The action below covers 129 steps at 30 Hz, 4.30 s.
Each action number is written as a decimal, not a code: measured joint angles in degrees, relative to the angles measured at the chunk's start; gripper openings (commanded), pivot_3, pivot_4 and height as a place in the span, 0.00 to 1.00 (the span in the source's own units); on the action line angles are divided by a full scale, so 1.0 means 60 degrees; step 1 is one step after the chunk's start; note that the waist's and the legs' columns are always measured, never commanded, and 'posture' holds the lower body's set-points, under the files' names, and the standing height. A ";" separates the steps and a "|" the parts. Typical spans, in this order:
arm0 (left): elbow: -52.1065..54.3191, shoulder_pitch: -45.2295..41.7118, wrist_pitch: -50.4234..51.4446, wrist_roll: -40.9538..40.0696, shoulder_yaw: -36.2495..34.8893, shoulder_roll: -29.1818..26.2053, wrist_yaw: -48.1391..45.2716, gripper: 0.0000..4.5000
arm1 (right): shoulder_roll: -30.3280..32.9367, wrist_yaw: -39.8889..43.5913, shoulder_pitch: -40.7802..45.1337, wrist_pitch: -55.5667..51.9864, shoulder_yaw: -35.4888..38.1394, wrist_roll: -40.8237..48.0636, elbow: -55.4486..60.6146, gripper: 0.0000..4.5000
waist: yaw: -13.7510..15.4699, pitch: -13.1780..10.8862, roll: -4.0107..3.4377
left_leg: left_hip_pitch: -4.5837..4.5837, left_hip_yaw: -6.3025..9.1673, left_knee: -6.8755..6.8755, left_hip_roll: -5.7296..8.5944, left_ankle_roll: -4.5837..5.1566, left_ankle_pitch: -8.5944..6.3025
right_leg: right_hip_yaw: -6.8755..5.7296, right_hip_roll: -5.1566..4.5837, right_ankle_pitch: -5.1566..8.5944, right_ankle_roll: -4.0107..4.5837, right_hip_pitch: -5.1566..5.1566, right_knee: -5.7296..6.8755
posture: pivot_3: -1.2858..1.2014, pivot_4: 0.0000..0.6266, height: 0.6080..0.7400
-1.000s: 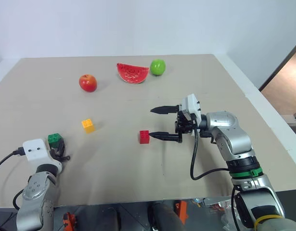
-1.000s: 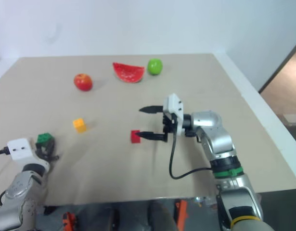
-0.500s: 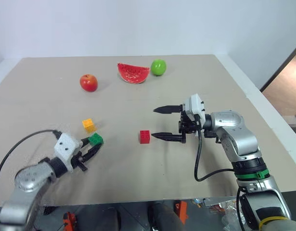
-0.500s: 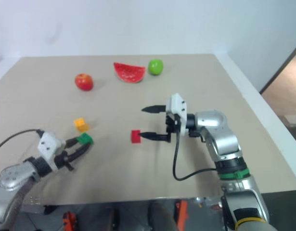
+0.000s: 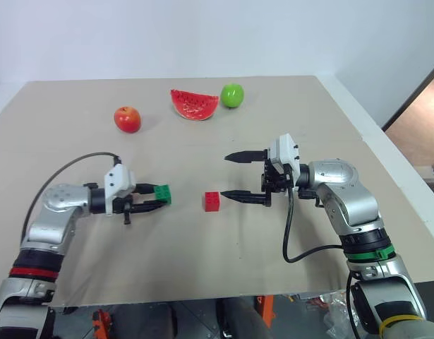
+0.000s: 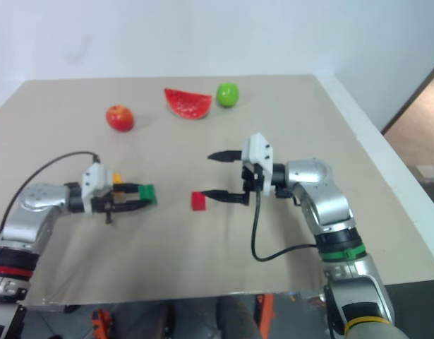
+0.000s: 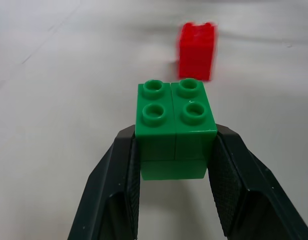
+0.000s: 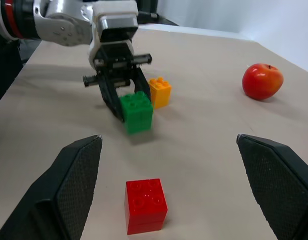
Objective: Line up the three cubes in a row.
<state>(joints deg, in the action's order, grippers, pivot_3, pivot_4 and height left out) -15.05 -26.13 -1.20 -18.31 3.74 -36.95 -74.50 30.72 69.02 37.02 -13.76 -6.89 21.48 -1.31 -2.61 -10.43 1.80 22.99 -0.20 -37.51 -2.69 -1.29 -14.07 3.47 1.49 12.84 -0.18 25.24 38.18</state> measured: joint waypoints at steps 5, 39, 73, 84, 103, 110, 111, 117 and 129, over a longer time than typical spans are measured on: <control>-0.0356 -0.0444 -0.0263 0.0312 0.0495 0.0562 -0.0137 0.29 | -0.0004 -0.0003 0.0006 -0.0013 -0.0017 -0.0003 0.0001 1.00 | 0.0012 0.0000 0.0000 | 0.0000 0.0016 -0.0007 -0.0002 0.0000 0.0001 | -0.0015 0.0007 -0.0002 0.0002 -0.0001 0.0011 | 0.52 0.24 1.00; -0.1282 -0.0925 -0.0772 0.0926 0.0720 0.0438 -0.0469 0.29 | 0.0069 -0.0021 -0.0423 -0.0101 -0.0016 0.0093 0.0062 1.00 | 0.0005 0.0000 0.0000 | -0.0005 0.0016 -0.0033 -0.0003 0.0001 0.0003 | -0.0008 0.0013 -0.0009 0.0003 -0.0002 0.0039 | 0.52 0.24 1.00; 0.7399 0.4127 0.4739 -0.0830 -0.4177 0.2457 0.8128 0.98 | 0.0134 0.0505 -0.0362 0.0100 -0.0009 0.0087 -0.0409 1.00 | 0.0001 0.0002 0.0005 | -0.0100 0.0014 -0.0081 -0.0009 -0.0003 0.0011 | 0.0006 0.0014 -0.0001 0.0008 -0.0059 0.0136 | 0.52 0.24 1.00; 0.7148 0.3207 0.5254 0.0909 -0.3054 0.5505 1.2804 0.98 | 0.0142 0.0647 -0.0047 0.0078 -0.0043 0.0024 -0.0577 1.00 | -0.0005 0.0003 0.0011 | -0.0131 0.0015 -0.0087 0.0006 -0.0011 0.0015 | 0.0016 0.0015 -0.0012 -0.0001 -0.0098 0.0133 | 0.52 0.24 1.00; 0.4927 0.2465 0.5278 0.1556 -0.2565 0.5675 1.3457 0.93 | 0.0304 0.0540 -0.0082 -0.0127 -0.0042 0.0021 -0.0471 1.00 | -0.0005 0.0002 0.0014 | -0.0127 0.0018 -0.0083 0.0008 -0.0011 0.0015 | 0.0012 0.0015 -0.0011 -0.0002 -0.0097 0.0127 | 0.52 0.24 1.00; 0.4521 0.2197 0.5055 0.1755 -0.2665 0.5552 1.3636 0.42 | 0.0325 0.0531 -0.0120 -0.0126 -0.0041 0.0021 -0.0470 1.00 | -0.0004 0.0002 0.0014 | -0.0125 0.0017 -0.0082 0.0008 -0.0012 0.0015 | 0.0013 0.0014 -0.0011 -0.0003 -0.0097 0.0125 | 0.52 0.24 1.00; 0.4508 0.2197 0.5052 0.1756 -0.2666 0.5544 1.3637 0.35 | 0.0325 0.0531 -0.0122 -0.0126 -0.0041 0.0021 -0.0470 1.00 | -0.0004 0.0002 0.0014 | -0.0125 0.0017 -0.0082 0.0008 -0.0012 0.0015 | 0.0013 0.0014 -0.0011 -0.0003 -0.0097 0.0124 | 0.52 0.24 1.00; 0.4507 0.2222 0.5043 0.1769 -0.2654 0.5429 1.3539 0.29 | 0.0324 0.0534 -0.0137 -0.0118 -0.0041 0.0020 -0.0470 1.00 | -0.0005 0.0002 0.0014 | -0.0125 0.0016 -0.0081 0.0008 -0.0012 0.0015 | 0.0013 0.0014 -0.0011 -0.0003 -0.0096 0.0123 | 0.52 0.24 1.00; 0.6782 0.4602 0.4662 0.1742 -0.2162 0.5008 1.2368 0.29 | 0.0340 0.0536 -0.0209 -0.0121 -0.0040 0.0020 -0.0452 1.00 | -0.0007 0.0001 0.0016 | -0.0112 0.0009 -0.0051 0.0006 -0.0013 0.0015 | 0.0020 0.0011 -0.0006 -0.0001 -0.0070 0.0104 | 0.52 0.24 1.00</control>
<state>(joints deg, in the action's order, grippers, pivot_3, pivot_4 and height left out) 25.64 1.48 26.78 -7.86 -9.24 -6.90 -0.29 32.76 72.24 35.77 -14.48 -7.14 21.60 -4.02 -2.65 -10.43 1.89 22.31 -0.14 -37.82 -2.65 -1.36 -13.98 3.59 1.56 12.81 -0.19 24.82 38.81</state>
